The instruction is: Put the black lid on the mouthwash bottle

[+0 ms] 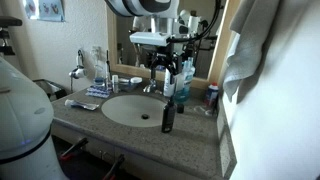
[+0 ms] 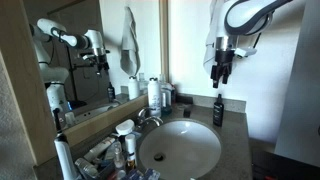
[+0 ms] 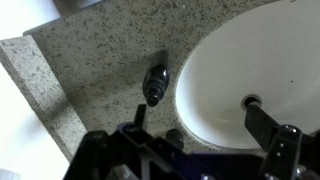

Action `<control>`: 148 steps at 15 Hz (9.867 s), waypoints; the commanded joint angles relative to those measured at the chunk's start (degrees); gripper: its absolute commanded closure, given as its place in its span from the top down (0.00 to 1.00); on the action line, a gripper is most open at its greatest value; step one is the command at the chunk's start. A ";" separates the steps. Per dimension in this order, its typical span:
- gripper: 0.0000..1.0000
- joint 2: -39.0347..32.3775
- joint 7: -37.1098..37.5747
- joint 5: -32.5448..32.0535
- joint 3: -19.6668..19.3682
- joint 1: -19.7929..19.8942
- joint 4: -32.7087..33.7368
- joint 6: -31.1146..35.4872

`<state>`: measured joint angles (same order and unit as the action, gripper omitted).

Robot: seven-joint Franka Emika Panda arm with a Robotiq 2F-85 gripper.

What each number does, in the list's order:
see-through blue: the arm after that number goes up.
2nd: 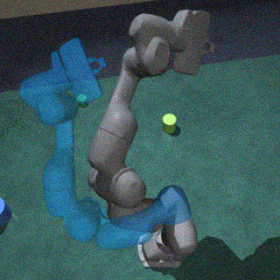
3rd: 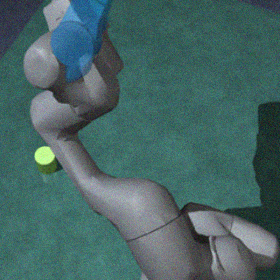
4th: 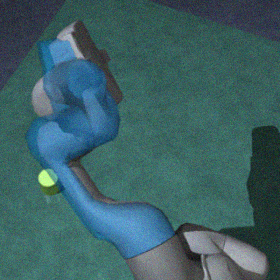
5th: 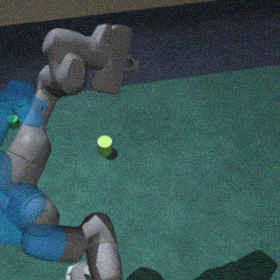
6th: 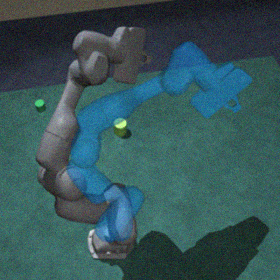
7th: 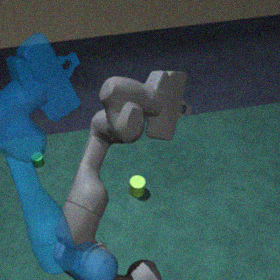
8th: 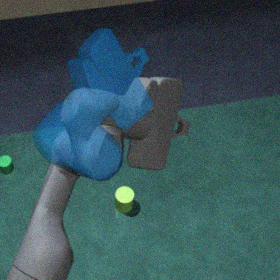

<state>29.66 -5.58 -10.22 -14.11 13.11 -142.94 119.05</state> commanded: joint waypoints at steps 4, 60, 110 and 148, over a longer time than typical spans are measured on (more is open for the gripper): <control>1.00 -4.60 -2.40 1.49 -1.22 -0.34 2.69 2.10; 0.20 -47.74 -16.62 10.50 5.80 2.06 60.61 -11.77; 0.20 -58.60 -16.78 7.34 8.28 0.46 79.25 -18.93; 1.00 -64.92 -16.94 7.67 8.17 1.13 88.06 -25.91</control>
<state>-34.13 -22.28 -2.28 -5.70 14.02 -57.85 95.62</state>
